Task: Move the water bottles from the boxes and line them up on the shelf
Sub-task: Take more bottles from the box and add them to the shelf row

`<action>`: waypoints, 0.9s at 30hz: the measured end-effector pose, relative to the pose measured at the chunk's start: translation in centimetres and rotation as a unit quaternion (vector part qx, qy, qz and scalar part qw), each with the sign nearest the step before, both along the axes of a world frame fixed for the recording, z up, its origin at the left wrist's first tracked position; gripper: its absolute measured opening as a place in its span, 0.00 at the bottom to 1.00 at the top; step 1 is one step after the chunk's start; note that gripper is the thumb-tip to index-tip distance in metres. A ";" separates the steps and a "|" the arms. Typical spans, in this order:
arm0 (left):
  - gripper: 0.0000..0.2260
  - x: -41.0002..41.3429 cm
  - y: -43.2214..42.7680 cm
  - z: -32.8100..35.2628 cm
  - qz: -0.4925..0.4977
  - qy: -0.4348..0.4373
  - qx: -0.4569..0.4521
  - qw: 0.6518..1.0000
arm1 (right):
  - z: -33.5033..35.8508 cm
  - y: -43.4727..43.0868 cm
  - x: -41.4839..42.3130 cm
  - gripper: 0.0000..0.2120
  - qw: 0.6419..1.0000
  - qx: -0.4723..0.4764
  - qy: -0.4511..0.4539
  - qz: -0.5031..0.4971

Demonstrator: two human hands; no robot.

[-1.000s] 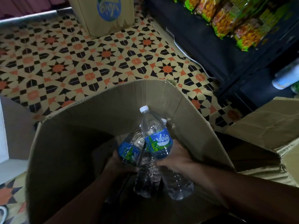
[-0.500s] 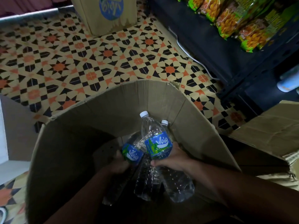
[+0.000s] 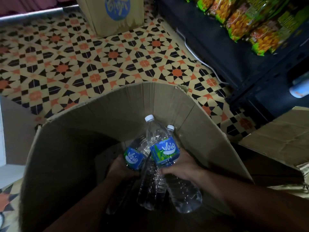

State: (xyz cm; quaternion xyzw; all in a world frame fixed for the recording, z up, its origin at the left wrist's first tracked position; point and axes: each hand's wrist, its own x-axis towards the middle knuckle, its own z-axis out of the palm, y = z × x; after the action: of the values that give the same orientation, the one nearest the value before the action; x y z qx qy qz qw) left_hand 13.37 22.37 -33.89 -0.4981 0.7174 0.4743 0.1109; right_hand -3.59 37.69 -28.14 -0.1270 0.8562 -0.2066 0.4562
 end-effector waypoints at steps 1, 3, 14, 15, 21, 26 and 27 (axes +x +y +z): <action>0.33 0.1 -0.1 0.2 0.000 0.003 0.004 1.000 | 0.4 0.1 0.1 0.46 1.000 -0.001 0.004 -0.004; 0.35 0.0 -0.1 0.8 -0.006 0.001 -0.003 1.000 | 1.3 0.2 0.3 0.39 1.000 -0.007 0.011 -0.011; 0.33 -0.5 0.0 11.4 0.019 0.061 -0.132 0.989 | 10.8 1.4 -1.0 0.39 0.985 -0.163 0.048 0.030; 0.31 -0.5 0.3 12.6 0.036 0.086 -0.142 0.985 | 12.0 1.6 -1.2 0.40 0.981 -0.186 0.052 0.029; 0.28 -3.2 3.3 20.9 0.076 0.237 -0.203 0.947 | 19.2 4.0 -1.1 0.42 0.941 -0.333 0.052 -0.036; 0.30 -7.7 6.5 28.3 0.083 0.358 -0.198 0.909 | 25.7 7.4 -1.4 0.37 0.889 -0.432 0.094 -0.119; 0.31 -8.9 7.3 29.8 0.076 0.385 -0.194 0.899 | 27.0 8.3 -1.6 0.36 0.878 -0.446 0.110 -0.137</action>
State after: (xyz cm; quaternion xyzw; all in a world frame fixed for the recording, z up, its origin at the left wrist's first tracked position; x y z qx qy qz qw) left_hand 4.50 29.62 -4.13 -0.3411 0.7421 0.4873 -0.3089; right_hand -5.22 45.99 -1.13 -0.2207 0.7269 -0.6115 0.2215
